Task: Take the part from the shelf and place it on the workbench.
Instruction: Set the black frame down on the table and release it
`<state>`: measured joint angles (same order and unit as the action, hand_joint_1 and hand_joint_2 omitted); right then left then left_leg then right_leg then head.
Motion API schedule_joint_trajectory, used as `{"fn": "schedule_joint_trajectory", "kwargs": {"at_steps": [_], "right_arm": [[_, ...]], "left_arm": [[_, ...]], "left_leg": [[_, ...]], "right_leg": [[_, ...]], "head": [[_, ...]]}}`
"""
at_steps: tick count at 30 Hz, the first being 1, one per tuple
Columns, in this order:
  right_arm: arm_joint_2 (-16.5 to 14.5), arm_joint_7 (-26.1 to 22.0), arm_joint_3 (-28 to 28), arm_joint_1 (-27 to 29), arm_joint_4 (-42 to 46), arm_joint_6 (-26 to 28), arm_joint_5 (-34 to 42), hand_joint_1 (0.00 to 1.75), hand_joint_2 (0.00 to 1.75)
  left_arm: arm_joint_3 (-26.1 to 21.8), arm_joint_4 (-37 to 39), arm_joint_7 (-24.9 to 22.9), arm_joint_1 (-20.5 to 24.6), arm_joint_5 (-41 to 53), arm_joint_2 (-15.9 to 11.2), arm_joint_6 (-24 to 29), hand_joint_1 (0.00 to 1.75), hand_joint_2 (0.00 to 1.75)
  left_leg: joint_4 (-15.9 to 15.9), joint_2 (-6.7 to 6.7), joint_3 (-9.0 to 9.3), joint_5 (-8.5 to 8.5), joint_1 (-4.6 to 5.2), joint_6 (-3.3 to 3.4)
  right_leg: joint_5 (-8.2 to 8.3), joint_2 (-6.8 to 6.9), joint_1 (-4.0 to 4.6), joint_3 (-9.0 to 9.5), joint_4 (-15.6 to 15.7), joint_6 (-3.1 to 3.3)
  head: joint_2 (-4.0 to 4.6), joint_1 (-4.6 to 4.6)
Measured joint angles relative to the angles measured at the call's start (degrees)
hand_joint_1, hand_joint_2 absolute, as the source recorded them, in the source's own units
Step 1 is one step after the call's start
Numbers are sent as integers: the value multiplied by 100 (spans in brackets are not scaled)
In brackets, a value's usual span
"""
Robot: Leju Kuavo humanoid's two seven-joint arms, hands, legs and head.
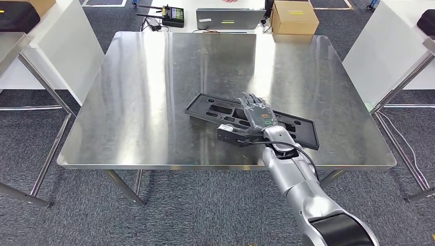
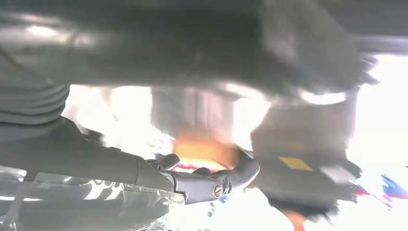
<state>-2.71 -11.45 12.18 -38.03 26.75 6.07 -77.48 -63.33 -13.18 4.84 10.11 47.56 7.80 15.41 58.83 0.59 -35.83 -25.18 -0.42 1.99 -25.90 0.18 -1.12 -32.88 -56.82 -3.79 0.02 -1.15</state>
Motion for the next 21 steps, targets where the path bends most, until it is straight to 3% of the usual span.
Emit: {"fn": "schedule_joint_trajectory", "kwargs": {"at_steps": [3,6,8,14,18,21], "right_arm": [[-349,-172,205,-99,584,-18,50,0,0],[-362,-47,444,114,1694,33,328,0,0],[-258,41,525,362,2540,193,490,0,0],[45,-97,558,1615,5636,1902,1230,0,0],[131,-572,497,2372,6895,2867,2109,0,0],[172,-696,472,2664,7405,2996,2232,0,0]], "left_arm": [[0,-1,-566,791,-4,23,339,0,0],[67,-10,-588,1161,-19,40,377,0,0],[95,-22,-493,1196,-51,54,398,0,0],[107,-48,52,1191,-293,132,589,0,0],[104,-48,212,1188,-461,175,655,0,0],[105,-48,241,1197,-493,196,667,0,0]], "left_leg": [[0,22,-8,22,-2,-8],[0,30,7,23,-3,-11],[1,21,8,22,0,-11],[2,25,5,-6,10,-11],[0,18,6,-19,12,-14],[-1,-8,16,-29,13,-23]], "right_leg": [[7,17,0,-6,-11,-6],[6,23,0,8,-13,-6],[7,16,-2,7,-13,-6],[-2,14,-11,2,-3,-5],[-11,8,-11,2,-1,3],[-9,-14,-10,1,-1,3]], "head": [[0,2],[0,1],[0,-1],[0,1],[0,2],[0,1]]}}
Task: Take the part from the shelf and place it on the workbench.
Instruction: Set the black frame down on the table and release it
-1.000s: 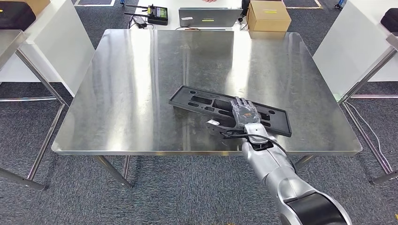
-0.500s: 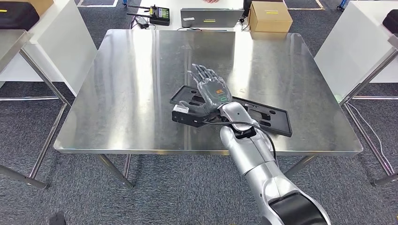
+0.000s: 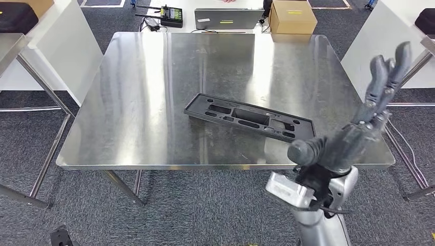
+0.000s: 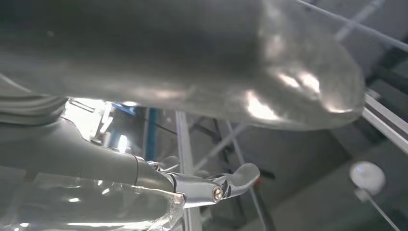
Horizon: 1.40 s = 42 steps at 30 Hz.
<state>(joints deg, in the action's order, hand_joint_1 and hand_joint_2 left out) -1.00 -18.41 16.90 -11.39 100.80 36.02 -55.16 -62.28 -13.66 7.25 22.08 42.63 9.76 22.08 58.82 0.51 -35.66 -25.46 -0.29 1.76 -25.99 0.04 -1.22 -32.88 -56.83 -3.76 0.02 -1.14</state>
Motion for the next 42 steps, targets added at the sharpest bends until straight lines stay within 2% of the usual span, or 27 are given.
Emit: {"fn": "schedule_joint_trajectory", "kwargs": {"at_steps": [11,13,15,18,21,25,28,30,32,33,34,35,36,37,38,39,40,42], "right_arm": [[52,-97,-25,294,604,82,196,0,0],[42,-415,-54,433,681,209,820,0,0],[-34,-923,-168,710,774,313,1799,0,0],[-216,-1423,-394,1129,800,203,3064,0,0],[-378,-1585,-561,1363,689,-43,3607,0,0],[-569,-1553,-713,1453,371,-513,3999,0,0],[-677,-1405,-791,1404,-25,-894,4197,0,0],[-726,-1353,-852,1317,-381,-1073,4270,0,0],[-767,-1362,-909,1245,-742,-1148,4349,0,0],[-787,-1380,-937,1228,-886,-1157,4383,0,0],[-805,-1401,-966,1220,-999,-1156,4406,0,0],[-821,-1421,-990,1216,-1076,-1148,4407,0,0],[-834,-1438,-1007,1213,-1122,-1130,4394,0,0],[-845,-1448,-1017,1210,-1145,-1107,4369,0,0],[-856,-1454,-1024,1208,-1155,-1084,4342,0,0],[-867,-1458,-1032,1213,-1154,-1056,4316,0,0],[-875,-1462,-1044,1224,-1145,-1031,4295,0,0],[-885,-1470,-1080,1283,-1083,-982,4259,0,0]], "left_arm": [[1,0,17,8,-47,54,1,0,0],[1,0,65,7,-114,63,29,0,0],[-1,0,139,-1,-242,74,107,0,0],[-3,0,174,-8,-463,80,205,0,0],[-13,0,133,-15,-657,68,260,0,0],[-36,0,77,-57,-849,10,338,0,0],[-73,0,68,-84,-996,-26,450,0,0],[-95,-4,73,-88,-1078,-33,516,0,0],[-107,-8,77,-109,-1130,-36,569,0,0],[-110,-9,78,-129,-1152,-34,593,0,0],[-113,-9,81,-153,-1170,-33,619,0,0],[-116,-12,90,-177,-1186,-32,640,0,0],[-120,-17,103,-197,-1200,-31,654,0,0],[-125,-23,120,-211,-1209,-30,662,0,0],[-129,-30,139,-218,-1219,-29,667,0,0],[-133,-36,156,-221,-1234,-26,669,0,0],[-135,-40,168,-224,-1250,-25,668,0,0],[-139,-44,169,-254,-1293,-31,655,0,0]], "left_leg": [[0,-9,21,10,-4,6],[0,-3,21,9,-4,6],[0,2,19,7,-3,6],[4,1,14,-7,13,9],[6,0,14,-17,31,20],[9,2,15,-27,70,57],[-43,-13,35,38,70,141],[-113,-29,50,107,35,211],[-126,-32,27,139,31,243],[-124,-32,8,150,37,242],[-122,-32,-10,163,42,237],[-120,-32,-24,176,45,223],[-118,-31,-35,190,42,206],[-111,-28,-43,203,39,184],[-101,-25,-54,216,42,158],[-92,-20,-62,231,46,126],[-81,-16,-71,250,53,92],[-87,-9,-86,301,59,10]], "right_leg": [[4,-6,1,14,-2,1],[2,-4,1,17,-2,2],[0,-1,1,19,-2,3],[0,-3,-7,21,3,0],[-1,-3,-22,21,5,-4],[1,-3,-58,27,10,-37],[2,-4,-82,17,-3,-83],[-213,-3,-80,-111,-309,-45],[-594,-3,-65,-401,-1042,23],[-736,-3,-58,-537,-1399,32],[-802,-3,-51,-599,-1607,19],[-772,-3,-48,-546,-1580,-14],[-667,-2,-49,-376,-1319,-56],[-537,-1,-50,-119,-898,-92],[-430,-3,-45,134,-497,-99],[-347,-10,-27,301,-218,-85],[-313,-18,-8,376,-69,-46],[-271,-32,15,326,-55,49]], "head": [[0,1],[0,0],[0,0],[0,1],[0,1],[0,0],[0,2],[0,-14],[0,-30],[0,-31],[0,-30],[0,-30],[0,-30],[0,-31],[0,-31],[0,-30],[0,-29],[0,-27]]}}
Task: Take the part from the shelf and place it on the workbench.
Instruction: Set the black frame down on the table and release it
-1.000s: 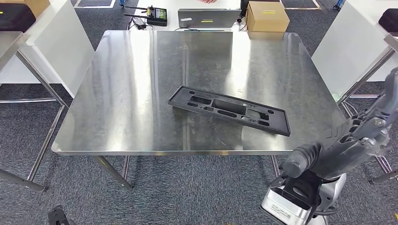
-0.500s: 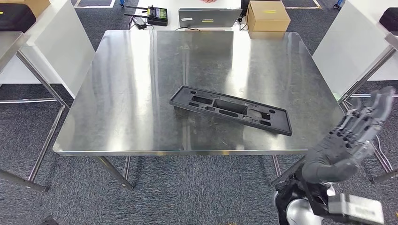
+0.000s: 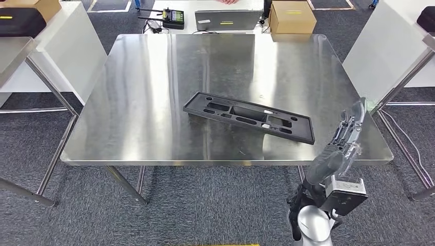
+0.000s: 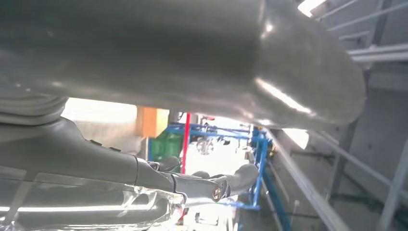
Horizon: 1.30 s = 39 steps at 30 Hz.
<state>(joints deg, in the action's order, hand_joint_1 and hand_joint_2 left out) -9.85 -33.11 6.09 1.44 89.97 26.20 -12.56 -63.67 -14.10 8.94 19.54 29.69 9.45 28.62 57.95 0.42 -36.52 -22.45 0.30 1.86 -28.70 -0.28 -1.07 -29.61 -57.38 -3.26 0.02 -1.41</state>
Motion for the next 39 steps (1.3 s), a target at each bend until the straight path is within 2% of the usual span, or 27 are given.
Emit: {"fn": "schedule_joint_trajectory", "kwargs": {"at_steps": [2,3,5,6,7,8,9,11,13,16,17,19,21,22,23,24,26,28,29,30,32,33,34,36,37,38,39], "right_arm": [[-12,-1,-29,69,103,20,-39,0,0],[-20,-1,-38,99,154,20,-60,0,0],[-32,3,-50,149,224,20,-86,0,0],[-33,8,-54,176,245,20,-98,0,0],[-33,15,-56,201,255,20,-108,0,0],[-33,26,-58,221,260,18,-115,0,0],[-33,39,-59,235,261,14,-123,0,0],[-34,62,-59,243,262,1,-138,0,0],[-36,76,-54,238,265,-12,-157,0,0],[-37,99,-48,232,266,-11,-179,0,0],[-34,110,-49,232,266,-5,-185,0,0],[-27,131,-50,230,266,6,-209,0,0],[-17,138,-50,232,265,7,-231,0,0],[-10,139,-50,233,265,7,-236,0,0],[-5,139,-50,234,264,7,-237,0,0],[-1,140,-50,234,263,7,-239,0,0],[1,140,-50,228,265,7,-244,0,0],[2,140,-50,212,269,7,-250,0,0],[2,141,-50,204,271,7,-252,0,0],[3,144,-51,200,271,7,-253,0,0],[1,150,-52,197,270,7,-253,0,0],[-5,153,-51,195,270,7,-253,0,0],[-12,155,-49,195,270,7,-254,0,0],[-25,163,-47,200,270,7,-262,0,0],[-28,181,-46,205,270,5,-275,0,0],[-30,214,-45,212,270,-7,-297,0,0],[-32,265,-44,221,268,-34,-326,0,0]], "left_arm": [[-5,0,-17,-61,-49,-26,-63,0,0],[-9,0,-25,-89,-70,-44,-101,0,0],[-19,1,-43,-123,-98,-74,-150,0,0],[-23,1,-50,-137,-104,-86,-160,0,0],[-25,1,-58,-151,-113,-93,-166,0,0],[-26,1,-69,-163,-119,-97,-166,0,0],[-26,1,-80,-171,-124,-99,-161,0,0],[-24,1,-97,-167,-126,-100,-145,0,0],[-21,0,-66,-162,-132,-96,-135,0,0],[-14,-7,67,-162,-143,-65,-117,0,0],[-9,-16,96,-158,-149,-41,-100,0,0],[-1,-51,124,-152,-177,8,-65,0,0],[4,-84,132,-151,-198,42,-52,0,0],[4,-90,132,-152,-200,57,-53,0,0],[4,-92,133,-153,-200,70,-53,0,0],[5,-94,133,-154,-201,80,-54,0,0],[8,-96,133,-154,-201,93,-54,0,0],[17,-97,134,-153,-201,108,-54,0,0],[24,-98,135,-153,-201,115,-54,0,0],[31,-99,136,-153,-201,120,-54,0,0],[37,-104,138,-157,-201,122,-52,0,0],[36,-108,138,-160,-203,123,-51,0,0],[36,-115,139,-162,-205,123,-51,0,0],[37,-127,144,-165,-220,126,-53,0,0],[37,-132,143,-168,-237,126,-51,0,0],[40,-133,131,-173,-265,126,-47,0,0],[44,-135,112,-178,-300,123,-42,0,0]], "left_leg": [[78,-1,-65,-97,-24,-77],[250,-5,-139,-275,-42,-113],[911,-17,-360,-803,-80,-182],[1280,-18,-454,-1008,-95,-213],[1536,-19,-487,-1111,-108,-236],[1602,-20,-423,-1103,-124,-252],[1436,-22,-241,-1002,-143,-263],[660,-22,341,-791,-177,-273],[103,11,710,-720,-160,-221],[1,35,674,-656,-102,-68],[-13,23,632,-603,-95,-5],[-39,-10,506,-472,-94,112],[-33,-30,348,-349,-72,160],[-30,-36,267,-291,-60,166],[-27,-41,189,-233,-48,168],[-24,-44,118,-178,-37,165],[-19,-41,12,-75,-29,144],[-20,-32,-41,24,-12,95],[-27,-31,-51,73,-7,66],[-38,-30,-57,122,-3,34],[-23,-27,-91,135,-15,-29],[72,-24,-135,0,-27,-61],[286,-21,-208,-246,-42,-95],[993,-21,-390,-850,-83,-164],[1358,-21,-454,-1022,-104,-200],[1591,-23,-457,-1047,-128,-232],[1631,-24,-363,-949,-157,-260]], "right_leg": [[60,3,-46,-47,19,119],[104,7,-68,-84,29,183],[182,17,-56,-163,27,267],[219,24,-44,-209,24,279],[256,30,-34,-254,21,279],[290,33,-28,-298,17,267],[323,34,-29,-339,12,251],[376,32,-30,-406,-11,200],[430,33,-16,-446,-34,125],[514,34,-13,-491,-25,-16],[468,33,-16,-545,-67,-35],[109,31,-15,-742,-468,21],[-375,29,-7,-977,-1232,91],[-501,28,-3,-1032,-1550,82],[-526,28,1,-1004,-1714,48],[-454,28,6,-863,-1651,4],[-240,28,27,-290,-945,-37],[-207,28,78,290,-105,20],[-230,28,101,418,118,58],[-237,28,121,447,209,91],[-146,38,76,357,211,163],[-86,48,47,311,217,219],[-17,57,17,253,224,269],[110,69,16,126,216,325],[175,71,17,54,209,320],[233,74,16,-18,195,303],[282,77,8,-100,172,276]], "head": [[0,6],[0,14],[0,28],[0,31],[0,31],[0,32],[0,32],[0,33],[0,21],[0,2],[0,0],[0,-6],[0,-13],[0,-13],[0,-14],[0,-14],[0,-13],[0,-10],[0,-10],[0,-9],[0,-8],[0,-2],[0,4],[0,15],[0,19],[0,19],[0,20]]}}
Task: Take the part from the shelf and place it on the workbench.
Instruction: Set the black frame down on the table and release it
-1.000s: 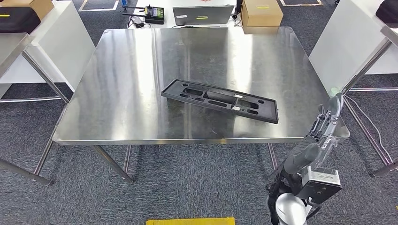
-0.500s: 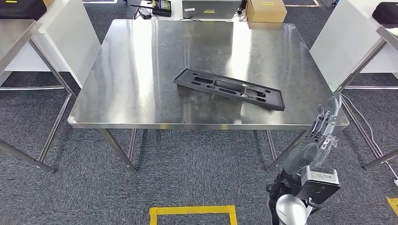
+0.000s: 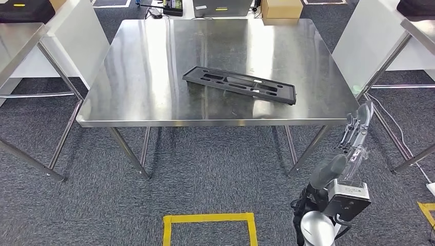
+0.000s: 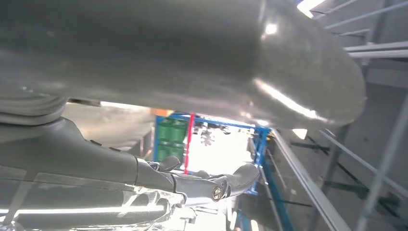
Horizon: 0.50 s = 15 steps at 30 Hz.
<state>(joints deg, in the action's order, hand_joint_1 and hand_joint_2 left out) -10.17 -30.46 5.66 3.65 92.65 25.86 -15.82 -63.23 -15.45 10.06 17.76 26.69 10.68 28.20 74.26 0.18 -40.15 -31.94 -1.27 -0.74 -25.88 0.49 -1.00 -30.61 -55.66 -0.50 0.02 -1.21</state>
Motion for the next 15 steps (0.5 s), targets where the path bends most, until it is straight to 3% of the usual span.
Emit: {"fn": "schedule_joint_trajectory", "kwargs": {"at_steps": [2,4,5,6,8,9,11,13,14,15], "right_arm": [[-2,147,4,3,-40,-103,-40,0,0],[-4,346,-1,-51,-222,-228,-23,0,0],[-4,469,-11,-129,-430,-301,17,0,0],[-2,615,-36,-249,-745,-417,115,0,0],[21,1038,-159,-585,-1731,-855,479,0,0],[46,1295,-246,-767,-2353,-1084,645,0,0],[116,1832,-385,-1075,-3647,-1300,707,0,0],[181,2566,-425,-1230,-4815,-1250,480,0,0],[208,3010,-425,-1244,-5317,-1224,346,0,0],[227,3479,-414,-1221,-5761,-1225,187,0,0]], "left_arm": [[16,-2,-42,-6,-86,-11,3,0,0],[49,-3,-48,-6,-178,-27,-3,0,0],[70,-7,-25,-10,-233,-34,-2,0,0],[89,-12,7,-13,-296,-36,4,0,0],[146,-30,73,-13,-435,-24,37,0,0],[192,-37,86,-1,-499,-11,66,0,0],[319,-46,76,26,-598,15,127,0,0],[462,-48,16,36,-636,40,211,0,0],[534,-48,-33,36,-634,52,264,0,0],[605,-48,-93,36,-631,61,320,0,0]], "left_leg": [[-518,-3,472,284,-69,-57],[-1244,10,970,287,-84,-93],[-1453,18,1079,224,-73,-80],[-1527,23,1092,190,-44,-33],[-1558,-1,989,272,-20,127],[-1574,-11,924,346,-12,215],[-1599,-13,763,521,-3,342],[-1593,23,559,688,28,389],[-1588,36,452,765,44,397],[-1583,47,357,835,57,397]], "right_leg": [[64,5,-21,-151,-87,-62],[107,6,-10,-277,-194,-132],[138,6,6,-319,-227,-176],[183,4,9,-350,-228,-227],[255,-8,4,-404,-206,-323],[189,-14,-2,-457,-256,-330],[-230,-22,-7,-645,-675,-256],[-698,-28,0,-846,-1415,-190],[-793,-32,7,-873,-1707,-205],[-776,-35,15,-818,-1834,-244]], "head": [[0,2],[-1,3],[-1,-1],[-1,-4],[-1,-11],[-1,-15],[0,-25],[0,-31],[0,-31],[0,-30]]}}
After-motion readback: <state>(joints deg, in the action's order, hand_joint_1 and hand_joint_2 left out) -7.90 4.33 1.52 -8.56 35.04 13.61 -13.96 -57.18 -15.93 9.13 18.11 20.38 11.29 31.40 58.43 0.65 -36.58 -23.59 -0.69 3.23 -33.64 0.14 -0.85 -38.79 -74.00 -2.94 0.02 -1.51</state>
